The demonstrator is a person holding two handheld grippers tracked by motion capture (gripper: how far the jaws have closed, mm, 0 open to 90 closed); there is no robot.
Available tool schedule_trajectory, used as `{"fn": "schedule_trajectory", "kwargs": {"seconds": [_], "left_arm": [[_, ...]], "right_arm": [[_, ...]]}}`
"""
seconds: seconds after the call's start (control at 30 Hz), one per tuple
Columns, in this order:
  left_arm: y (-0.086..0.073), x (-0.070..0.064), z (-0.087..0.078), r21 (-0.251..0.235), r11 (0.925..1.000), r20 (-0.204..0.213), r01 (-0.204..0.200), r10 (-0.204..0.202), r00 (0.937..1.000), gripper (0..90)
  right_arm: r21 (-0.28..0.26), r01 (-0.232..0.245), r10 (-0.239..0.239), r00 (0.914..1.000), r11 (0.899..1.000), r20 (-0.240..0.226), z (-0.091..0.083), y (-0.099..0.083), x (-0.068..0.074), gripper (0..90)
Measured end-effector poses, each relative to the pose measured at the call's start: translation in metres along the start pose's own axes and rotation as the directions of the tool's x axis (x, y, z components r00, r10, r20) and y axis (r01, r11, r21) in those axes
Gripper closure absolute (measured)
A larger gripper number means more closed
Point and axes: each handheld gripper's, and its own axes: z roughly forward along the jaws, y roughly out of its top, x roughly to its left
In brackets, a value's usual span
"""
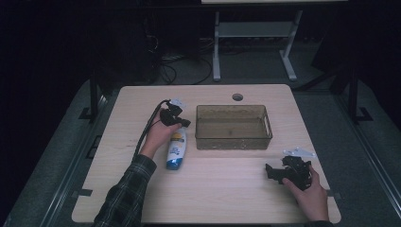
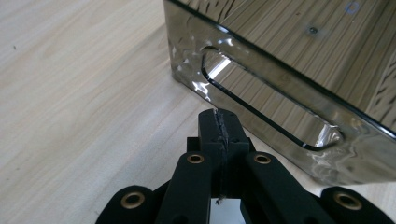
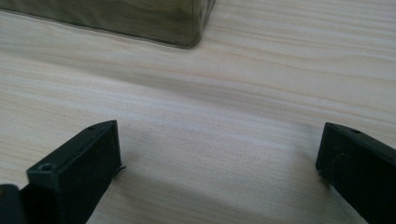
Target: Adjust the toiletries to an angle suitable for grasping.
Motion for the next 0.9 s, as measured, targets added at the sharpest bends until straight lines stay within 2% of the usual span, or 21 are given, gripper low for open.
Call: {"fn": "schedule_trajectory", "kwargs": {"seconds": [0.1,0.27,0.73,0.9], "left_arm": [[-0.001,0.002,0.006,0.020,0.9998,-0.008,-0.002,0.002,1.0000,89.8],[-0.006,0.006,0.011,0.044,0.9989,-0.014,0.018,-0.017,0.9998,89.8],[-0.014,0.011,0.003,0.094,0.9954,-0.038,0.016,-0.013,0.9992,89.8],[-0.021,0.012,-0.002,0.089,0.9956,-0.043,0.030,-0.026,0.9987,89.9]], "right_arm": [[0.000,0.000,0.000,1.0000,1.000,0.000,0.000,0.000,0.000,0.0],[0.000,0.000,0.000,1.0000,1.000,0.000,0.000,0.000,0.000,0.0],[0.000,0.000,0.000,1.0000,1.000,0.000,0.000,0.000,0.000,0.0],[0.000,0.000,0.000,1.0000,1.000,0.000,0.000,0.000,0.000,0.0]]}}
